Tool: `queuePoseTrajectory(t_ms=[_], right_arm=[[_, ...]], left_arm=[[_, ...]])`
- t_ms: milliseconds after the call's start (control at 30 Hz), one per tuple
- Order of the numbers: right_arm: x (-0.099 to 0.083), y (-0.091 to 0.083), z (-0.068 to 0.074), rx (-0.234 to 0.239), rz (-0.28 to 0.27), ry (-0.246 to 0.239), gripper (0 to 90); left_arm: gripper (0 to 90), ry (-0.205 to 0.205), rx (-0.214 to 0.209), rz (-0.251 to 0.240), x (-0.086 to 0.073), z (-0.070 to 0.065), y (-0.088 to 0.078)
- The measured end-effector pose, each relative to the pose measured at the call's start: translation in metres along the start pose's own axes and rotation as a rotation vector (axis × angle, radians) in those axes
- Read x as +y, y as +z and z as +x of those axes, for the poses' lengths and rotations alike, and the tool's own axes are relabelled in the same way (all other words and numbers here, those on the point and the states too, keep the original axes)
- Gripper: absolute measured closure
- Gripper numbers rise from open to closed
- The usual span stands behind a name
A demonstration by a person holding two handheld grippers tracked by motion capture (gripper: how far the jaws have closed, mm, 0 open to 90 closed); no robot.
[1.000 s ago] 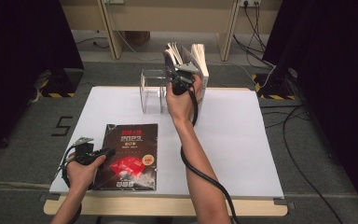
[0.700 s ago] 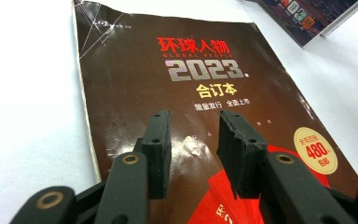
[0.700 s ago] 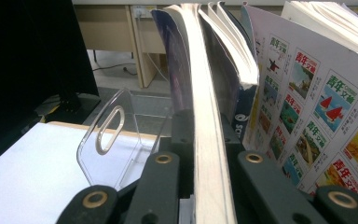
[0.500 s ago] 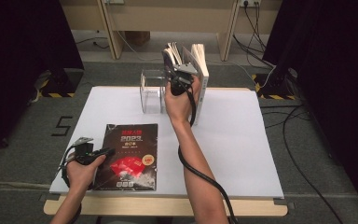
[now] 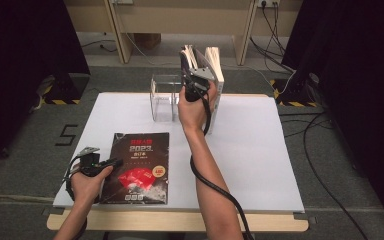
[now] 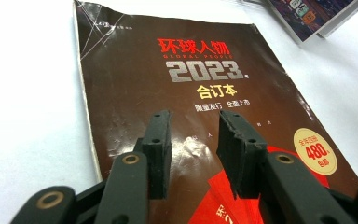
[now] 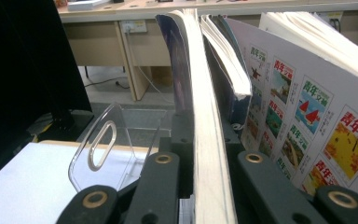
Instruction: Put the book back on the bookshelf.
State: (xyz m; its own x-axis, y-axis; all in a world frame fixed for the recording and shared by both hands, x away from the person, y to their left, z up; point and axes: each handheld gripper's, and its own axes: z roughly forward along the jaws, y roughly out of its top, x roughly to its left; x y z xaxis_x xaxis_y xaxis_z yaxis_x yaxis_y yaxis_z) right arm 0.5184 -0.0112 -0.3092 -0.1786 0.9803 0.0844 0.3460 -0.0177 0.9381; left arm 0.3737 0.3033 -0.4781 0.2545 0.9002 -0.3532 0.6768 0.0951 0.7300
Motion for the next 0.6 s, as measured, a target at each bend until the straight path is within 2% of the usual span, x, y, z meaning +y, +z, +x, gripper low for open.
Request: queuePoseTrajectory(t_ms=[167,333,433,467,600], right_arm=[[0.0006,0.0009,0.0002,-0.002,-0.007,0.006,83.0],[-0.0004,0.0005,-0.0004,-0.019,-0.011,-0.009,83.0],[-0.0021,-0.0013,-0.0005,-0.019,-0.007,0.009,83.0],[-0.0025,-0.0017,-0.0012,-0.02,-0.01,-0.006,83.0],[-0.004,-0.0038,0.0019,-0.014,-0.006,-0.01,83.0]], left_arm=[[63.9,-0.001,0.0,0.0,-0.0002,0.0001,0.0],[63.9,-0.002,-0.002,-0.001,-0.0001,0.0002,-0.0004],[63.9,-0.003,0.0,-0.001,-0.0001,0.0007,-0.0001],[63.9,-0.001,-0.001,0.001,-0.0002,0.0006,0.0002],[63.9,0.003,-0.004,0.004,-0.0005,-0.0003,0.0011]])
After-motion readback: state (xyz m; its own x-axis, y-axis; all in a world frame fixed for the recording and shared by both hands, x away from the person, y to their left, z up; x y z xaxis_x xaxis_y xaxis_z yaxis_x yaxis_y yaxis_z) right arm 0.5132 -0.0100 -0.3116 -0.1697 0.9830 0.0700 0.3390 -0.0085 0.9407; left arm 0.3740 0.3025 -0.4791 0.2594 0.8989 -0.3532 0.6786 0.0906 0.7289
